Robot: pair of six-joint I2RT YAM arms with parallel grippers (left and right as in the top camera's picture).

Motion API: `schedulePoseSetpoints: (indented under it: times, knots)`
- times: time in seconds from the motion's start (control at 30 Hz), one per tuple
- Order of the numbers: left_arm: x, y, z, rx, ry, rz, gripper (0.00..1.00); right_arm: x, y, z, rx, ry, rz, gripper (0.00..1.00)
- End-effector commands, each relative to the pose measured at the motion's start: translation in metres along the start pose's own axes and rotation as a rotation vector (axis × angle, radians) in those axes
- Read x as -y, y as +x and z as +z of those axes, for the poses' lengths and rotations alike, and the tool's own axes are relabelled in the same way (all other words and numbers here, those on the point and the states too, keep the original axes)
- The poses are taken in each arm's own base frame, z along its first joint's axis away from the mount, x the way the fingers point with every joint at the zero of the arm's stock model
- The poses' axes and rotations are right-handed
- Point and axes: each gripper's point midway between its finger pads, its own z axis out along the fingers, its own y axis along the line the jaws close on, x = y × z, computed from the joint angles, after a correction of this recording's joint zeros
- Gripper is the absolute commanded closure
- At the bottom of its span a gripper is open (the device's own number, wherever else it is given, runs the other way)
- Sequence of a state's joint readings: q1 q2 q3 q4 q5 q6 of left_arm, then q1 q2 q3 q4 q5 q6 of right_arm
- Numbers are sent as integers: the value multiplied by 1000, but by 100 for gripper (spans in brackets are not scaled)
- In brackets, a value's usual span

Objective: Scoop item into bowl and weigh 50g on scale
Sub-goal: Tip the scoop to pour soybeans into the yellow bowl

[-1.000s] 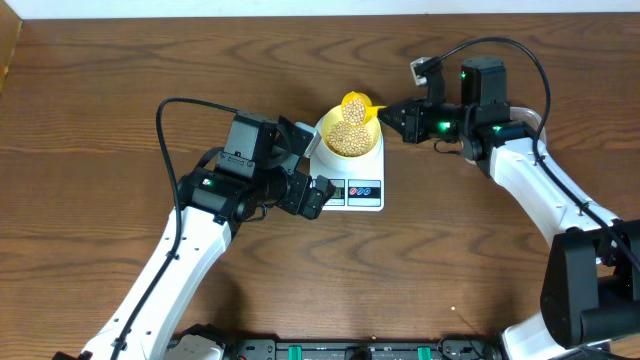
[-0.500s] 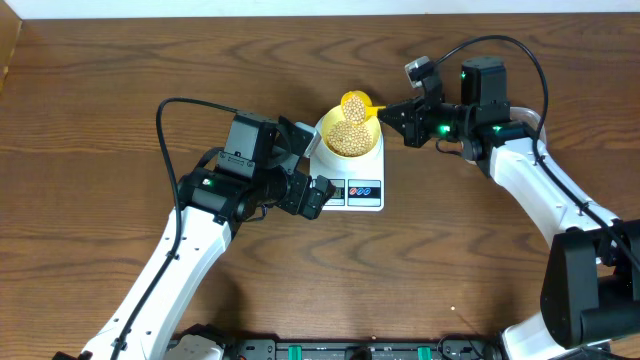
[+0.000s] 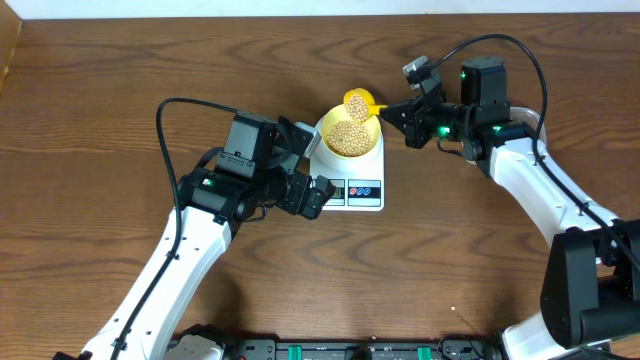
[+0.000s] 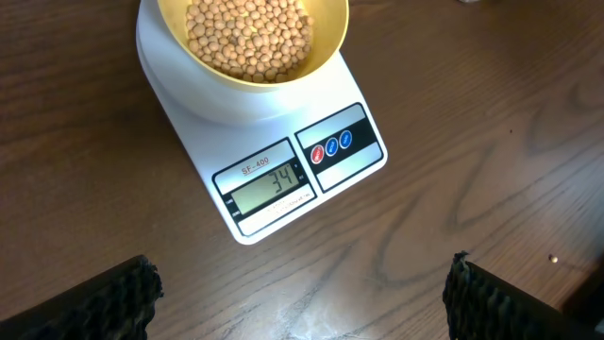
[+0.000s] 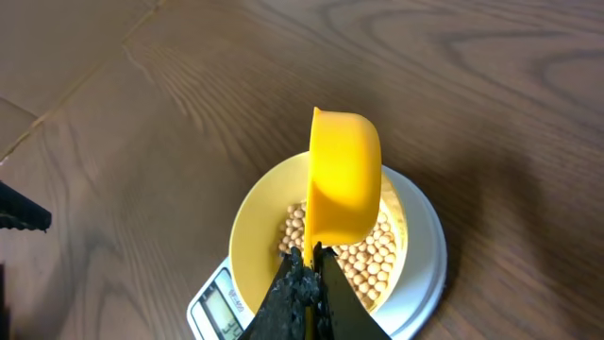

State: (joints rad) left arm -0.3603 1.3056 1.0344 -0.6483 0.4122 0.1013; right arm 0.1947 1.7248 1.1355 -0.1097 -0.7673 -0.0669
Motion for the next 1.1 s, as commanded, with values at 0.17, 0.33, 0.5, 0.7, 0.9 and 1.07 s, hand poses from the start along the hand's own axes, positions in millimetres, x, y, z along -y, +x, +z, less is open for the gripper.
schedulePoseSetpoints:
  times: [0.17,0.33,0.5,0.7,0.9,1.07]
  knots:
    - [-1,1,1,-4,-5,-6,2,-9,0,4,-10,-13,-83,99]
    - [-1,1,1,-3,-5,-6,2,-11,0,6,-11,-17,-88,99]
    - [-1,1,1,-4,-5,-6,2,-13,-5,3,1,-12,-113,99]
    - [-1,1,1,-3,-5,-6,2,-14,-6,2,3,-12,-105,99]
    - [-1,1,1,-4,-6,-6,2,-14,-6,2,2,-14,-16,99]
    - [-1,1,1,-4,-5,-6,2,-15,-6,2,2,-17,3,99]
